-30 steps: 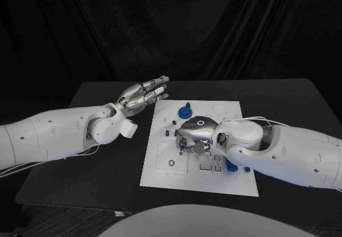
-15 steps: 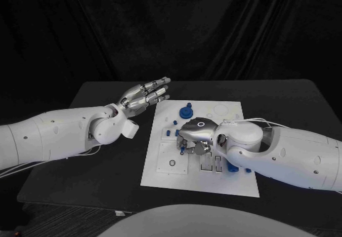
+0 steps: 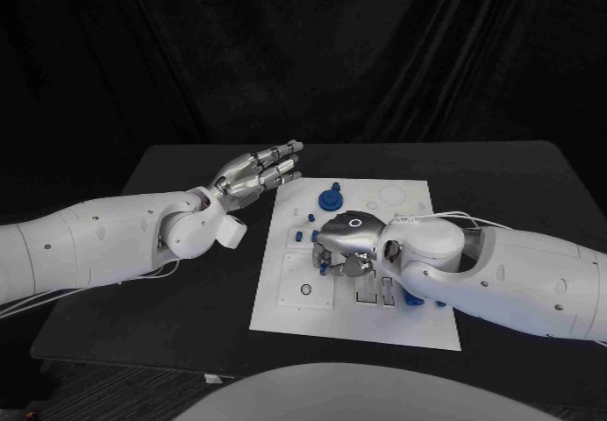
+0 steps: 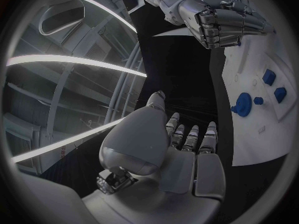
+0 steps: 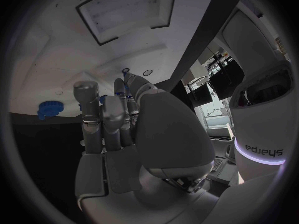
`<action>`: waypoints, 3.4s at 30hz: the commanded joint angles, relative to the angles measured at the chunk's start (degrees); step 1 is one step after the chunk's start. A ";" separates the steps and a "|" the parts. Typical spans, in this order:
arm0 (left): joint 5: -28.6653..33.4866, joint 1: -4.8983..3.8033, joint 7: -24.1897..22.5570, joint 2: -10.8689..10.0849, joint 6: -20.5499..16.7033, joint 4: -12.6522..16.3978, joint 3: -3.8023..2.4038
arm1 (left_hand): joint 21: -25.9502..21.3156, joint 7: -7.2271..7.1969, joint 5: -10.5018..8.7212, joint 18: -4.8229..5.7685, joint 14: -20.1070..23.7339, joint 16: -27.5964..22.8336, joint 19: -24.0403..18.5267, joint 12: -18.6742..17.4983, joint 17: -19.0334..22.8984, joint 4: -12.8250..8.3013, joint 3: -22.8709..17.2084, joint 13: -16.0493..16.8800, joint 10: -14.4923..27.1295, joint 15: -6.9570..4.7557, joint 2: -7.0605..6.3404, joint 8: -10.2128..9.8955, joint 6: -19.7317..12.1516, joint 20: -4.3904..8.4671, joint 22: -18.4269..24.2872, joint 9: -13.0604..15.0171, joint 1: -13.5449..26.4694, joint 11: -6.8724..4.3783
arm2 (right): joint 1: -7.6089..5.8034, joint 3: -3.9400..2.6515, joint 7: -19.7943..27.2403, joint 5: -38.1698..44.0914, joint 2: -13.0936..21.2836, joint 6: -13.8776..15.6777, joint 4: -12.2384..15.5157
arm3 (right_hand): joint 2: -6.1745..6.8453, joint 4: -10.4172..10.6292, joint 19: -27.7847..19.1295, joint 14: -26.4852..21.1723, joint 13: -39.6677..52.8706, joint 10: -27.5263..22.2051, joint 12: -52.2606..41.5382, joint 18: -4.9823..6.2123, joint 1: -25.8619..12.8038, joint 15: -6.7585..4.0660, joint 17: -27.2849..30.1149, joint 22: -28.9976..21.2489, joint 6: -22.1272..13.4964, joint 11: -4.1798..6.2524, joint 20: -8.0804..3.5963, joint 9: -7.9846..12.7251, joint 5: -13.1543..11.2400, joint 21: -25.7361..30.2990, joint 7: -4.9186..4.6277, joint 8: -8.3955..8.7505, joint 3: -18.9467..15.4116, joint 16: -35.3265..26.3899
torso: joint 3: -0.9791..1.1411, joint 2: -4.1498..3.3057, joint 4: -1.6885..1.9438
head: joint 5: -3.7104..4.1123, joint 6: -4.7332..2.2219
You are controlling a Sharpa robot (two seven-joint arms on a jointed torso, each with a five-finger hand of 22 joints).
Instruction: Assemble the parts on the task board
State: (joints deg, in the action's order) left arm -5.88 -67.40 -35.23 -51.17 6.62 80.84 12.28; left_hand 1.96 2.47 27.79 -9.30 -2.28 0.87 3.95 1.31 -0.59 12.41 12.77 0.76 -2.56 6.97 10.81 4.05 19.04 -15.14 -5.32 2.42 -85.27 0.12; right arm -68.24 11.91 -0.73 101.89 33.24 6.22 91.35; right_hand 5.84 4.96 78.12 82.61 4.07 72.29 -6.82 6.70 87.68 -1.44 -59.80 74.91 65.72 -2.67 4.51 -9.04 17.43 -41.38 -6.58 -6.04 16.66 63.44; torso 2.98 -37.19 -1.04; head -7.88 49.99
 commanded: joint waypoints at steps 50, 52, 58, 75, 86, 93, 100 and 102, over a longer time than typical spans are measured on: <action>0.17 0.83 0.20 0.42 1.63 -0.73 -0.06 | 0.15 0.55 0.25 -1.08 0.15 0.22 -0.03 0.29 -0.07 -0.37 -0.24 0.05 0.09 0.60 0.49 0.21 0.14 -0.43 0.17 0.03 -0.21 0.76 | 1.34 -0.03 -1.64 0.11 -0.99 -2.66 -0.84 | 0.18 -1.33 -3.07 -2.16 0.94 -1.11 -0.12 1.88 -0.59 0.44 3.52 3.37 -2.74 -0.96 0.12 0.59 -0.89 7.58 -1.03 2.23 -0.06 -4.04 | -0.04 -0.01 -0.04 | -0.35 0.01; 0.17 0.85 0.23 0.41 1.65 -0.74 -0.06 | 0.15 0.55 0.25 -1.08 0.15 0.22 -0.03 0.29 -0.07 -0.37 -0.24 0.05 0.09 0.60 0.49 0.21 0.14 -0.43 0.17 0.03 -0.21 0.76 | 1.36 -0.03 -1.62 0.11 -0.98 -2.86 -0.86 | 0.25 -1.30 -3.53 -2.56 1.13 -1.68 -0.23 1.97 -0.82 0.63 3.89 3.20 -3.17 -1.14 0.28 0.70 -1.28 8.52 -1.20 2.34 -0.18 -4.44 | -0.03 -0.01 -0.03 | -0.31 0.01; 0.17 0.88 0.30 0.35 1.68 -0.74 -0.06 | 0.15 0.55 0.25 -1.08 0.15 0.22 -0.03 0.29 -0.07 -0.37 -0.24 0.05 0.09 0.60 0.49 0.21 0.14 -0.43 0.17 0.03 -0.21 0.76 | 1.39 -0.03 -1.91 0.11 -0.80 -3.76 -0.83 | 1.13 -0.52 -6.28 -5.04 1.80 -6.50 -0.21 2.66 -2.61 1.37 6.22 1.95 -9.11 -1.88 0.95 2.07 -3.69 14.58 -0.45 2.55 -1.13 -6.94 | -0.01 0.01 -0.04 | -0.37 0.01; 0.17 0.94 0.70 0.04 1.72 -0.69 -0.06 | 0.16 0.70 0.23 -1.08 0.15 0.22 -0.02 0.31 -0.08 -0.43 -0.28 0.06 0.08 0.66 0.54 0.26 0.19 -0.47 0.18 0.05 -0.23 0.91 | 0.82 -0.04 -1.85 0.11 2.00 -0.85 0.75 | 4.55 11.78 -13.33 -19.69 5.68 -45.78 -7.96 3.56 4.25 3.73 16.97 0.41 -28.10 -5.35 3.67 5.13 -6.16 27.52 3.90 2.29 -12.41 -13.83 | 0.05 -0.04 -0.10 | -0.34 0.01; 0.17 0.96 0.66 -0.59 1.54 -0.34 -0.06 | 0.17 0.74 0.24 -1.08 0.10 0.25 0.02 0.35 -0.09 -0.47 -0.28 0.07 0.04 0.69 0.52 0.28 0.24 -0.48 0.15 0.06 -0.23 0.96 | -4.85 -0.05 -0.02 0.11 9.14 5.61 5.30 | 1.13 9.02 -11.60 -18.72 5.30 -44.07 -13.97 3.65 6.11 3.14 18.53 1.42 -19.89 -5.09 3.14 3.80 -1.17 27.14 1.86 -0.09 -10.88 -12.30 | 0.08 -0.09 0.05 | 0.13 0.01; 0.18 0.96 0.15 -0.94 1.40 -0.18 -0.05 | 0.26 0.78 0.63 -1.13 -0.28 0.46 0.20 0.66 -0.20 -0.73 -0.31 0.20 -0.37 0.74 0.45 0.53 0.80 -0.48 0.06 0.14 -0.35 1.03 | -8.71 -0.04 -0.84 -0.13 15.59 3.71 7.65 | -0.26 5.70 -11.19 -17.67 3.95 -41.42 -16.81 3.61 4.39 2.60 20.24 1.46 -16.46 -4.57 2.52 2.67 0.79 26.00 1.23 -0.85 -10.67 -12.18 | -0.01 -0.09 -0.20 | 0.52 0.01; 0.18 0.98 -0.08 -0.89 1.51 -0.42 -0.05 | 0.26 0.79 0.69 -1.14 -0.35 0.49 0.21 0.72 -0.21 -0.78 -0.33 0.22 -0.45 0.73 0.46 0.55 0.84 -0.48 0.07 0.15 -0.38 1.04 | -9.59 -0.03 -3.01 -3.95 18.62 0.19 6.63 | -0.65 5.60 -9.05 -13.44 2.19 -38.39 -17.44 3.63 1.04 2.91 17.96 1.23 -17.59 -5.34 2.78 2.79 -2.56 25.70 1.67 0.66 -11.49 -8.77 | 0.05 -0.11 -0.07 | 1.00 0.01; 0.18 1.00 -0.08 -0.84 1.60 -0.48 -0.05 | 0.25 0.80 0.73 -1.14 -0.38 0.51 0.20 0.75 -0.22 -0.80 -0.35 0.23 -0.50 0.73 0.49 0.55 0.80 -0.47 0.11 0.14 -0.39 1.05 | -9.49 -0.02 -3.63 -4.48 18.92 -1.09 6.19 | -0.60 5.60 -8.71 -13.07 1.55 -38.50 -16.90 3.63 0.50 3.08 17.98 1.19 -17.82 -5.54 2.88 2.93 -3.22 25.76 2.19 0.95 -11.63 -8.56 | 0.02 -0.08 -0.02 | 1.11 0.01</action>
State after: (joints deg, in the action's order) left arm -5.87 -66.50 -34.09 -52.09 7.53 80.33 12.28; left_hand 1.96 3.29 28.17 -9.30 -2.48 1.09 4.17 1.71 -0.76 12.00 12.37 0.94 -2.65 7.59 11.03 4.31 19.45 -15.36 -5.20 2.51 -85.49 1.03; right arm -77.75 11.92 -1.86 99.72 52.06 7.89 97.68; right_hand 5.39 10.59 69.10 69.31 5.79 33.56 -23.92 9.43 88.72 1.64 -41.78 74.91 48.09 -7.95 7.37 -6.19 14.38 -15.48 -4.48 -5.31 5.36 54.69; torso 3.00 -37.29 -1.16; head -6.88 49.99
